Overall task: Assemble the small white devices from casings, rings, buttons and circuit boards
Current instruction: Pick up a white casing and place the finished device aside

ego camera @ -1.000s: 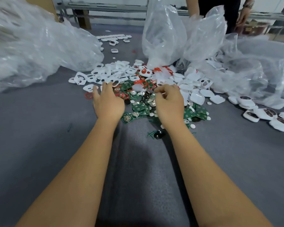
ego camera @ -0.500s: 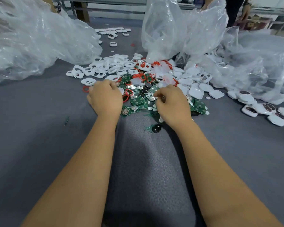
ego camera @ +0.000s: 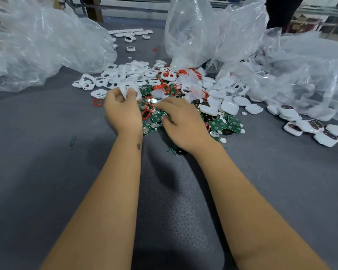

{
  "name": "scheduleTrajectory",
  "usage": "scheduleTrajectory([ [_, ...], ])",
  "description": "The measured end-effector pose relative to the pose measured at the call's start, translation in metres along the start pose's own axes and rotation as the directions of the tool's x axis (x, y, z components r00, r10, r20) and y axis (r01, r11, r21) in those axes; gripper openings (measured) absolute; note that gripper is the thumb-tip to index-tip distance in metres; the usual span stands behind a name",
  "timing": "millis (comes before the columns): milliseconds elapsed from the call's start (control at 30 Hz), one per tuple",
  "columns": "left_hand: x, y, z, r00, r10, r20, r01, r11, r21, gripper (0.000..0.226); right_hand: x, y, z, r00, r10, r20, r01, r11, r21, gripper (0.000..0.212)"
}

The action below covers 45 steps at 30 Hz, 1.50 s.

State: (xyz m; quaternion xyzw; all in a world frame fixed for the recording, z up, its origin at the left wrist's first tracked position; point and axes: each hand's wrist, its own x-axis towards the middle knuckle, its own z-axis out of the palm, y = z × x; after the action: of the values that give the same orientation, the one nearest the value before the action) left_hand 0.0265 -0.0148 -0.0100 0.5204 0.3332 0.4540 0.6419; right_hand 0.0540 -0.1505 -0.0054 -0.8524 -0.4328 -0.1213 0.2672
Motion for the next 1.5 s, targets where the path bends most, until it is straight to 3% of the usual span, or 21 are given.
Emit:
scheduleTrajectory([
  [133, 0.008, -0.003, -0.005, 0.988, -0.033, -0.149, -0.002, 0.974, -0.227, 0.008, 0.016, -0.01, 0.012, 0.991, 0.018, 0.135, -0.011, 0.999, -0.053, 0.037],
  [300, 0.007, -0.006, -0.005, 0.995, -0.001, -0.101, -0.015, 0.986, -0.167, 0.02, 0.025, -0.012, 0.016, 0.987, 0.104, 0.12, -0.092, 0.991, -0.1, 0.017],
  [400, 0.004, -0.006, -0.004, 0.997, 0.043, -0.056, -0.049, 0.992, -0.114, 0.012, 0.019, -0.008, 0.01, 0.986, 0.164, 0.036, -0.168, 0.973, 0.161, 0.009],
  [467, 0.0, -0.005, -0.003, 0.997, 0.071, 0.013, -0.07, 0.997, -0.04, 0.015, 0.013, -0.002, 0.0, 0.968, 0.248, -0.02, -0.217, 0.881, 0.421, 0.009],
  [600, -0.021, -0.002, 0.007, 0.972, 0.108, 0.209, -0.141, 0.979, 0.146, 0.006, 0.004, 0.014, -0.021, 0.915, 0.398, -0.064, -0.23, 0.646, 0.728, 0.016],
  [667, -0.035, 0.0, 0.015, 0.942, 0.139, 0.306, -0.173, 0.981, 0.085, 0.02, -0.003, 0.021, -0.028, 0.894, 0.444, -0.061, -0.215, 0.544, 0.811, 0.016],
  [733, -0.046, 0.002, 0.021, 0.894, 0.194, 0.403, -0.224, 0.974, 0.028, 0.035, -0.009, 0.028, -0.031, 0.885, 0.46, -0.076, -0.199, 0.52, 0.831, 0.015],
  [833, -0.056, 0.004, 0.028, 0.813, 0.165, 0.558, -0.236, 0.97, 0.057, 0.033, -0.014, 0.035, -0.032, 0.877, 0.472, -0.093, -0.164, 0.476, 0.864, 0.013],
  [933, -0.061, 0.003, 0.03, 0.81, 0.102, 0.578, -0.159, 0.986, 0.048, 0.03, -0.015, 0.035, -0.033, 0.861, 0.499, -0.099, -0.123, 0.393, 0.911, 0.012],
  [1000, -0.06, 0.002, 0.029, 0.823, 0.069, 0.564, -0.097, 0.995, 0.019, 0.029, -0.016, 0.035, -0.033, 0.834, 0.53, -0.151, -0.093, 0.404, 0.91, 0.013],
  [1100, -0.057, 0.0, 0.026, 0.821, 0.023, 0.57, -0.034, 0.999, 0.008, 0.024, -0.017, 0.034, -0.029, 0.804, 0.537, -0.255, -0.095, 0.539, 0.837, 0.013],
  [1300, -0.058, 0.002, 0.026, 0.761, -0.102, 0.641, 0.136, 0.991, -0.005, 0.013, -0.018, 0.032, -0.02, 0.878, 0.339, -0.339, -0.091, 0.813, 0.576, 0.012],
  [1500, -0.057, 0.004, 0.025, 0.719, -0.093, 0.689, 0.164, 0.986, -0.039, 0.01, -0.018, 0.031, -0.016, 0.887, 0.316, -0.335, -0.094, 0.836, 0.54, 0.019],
])
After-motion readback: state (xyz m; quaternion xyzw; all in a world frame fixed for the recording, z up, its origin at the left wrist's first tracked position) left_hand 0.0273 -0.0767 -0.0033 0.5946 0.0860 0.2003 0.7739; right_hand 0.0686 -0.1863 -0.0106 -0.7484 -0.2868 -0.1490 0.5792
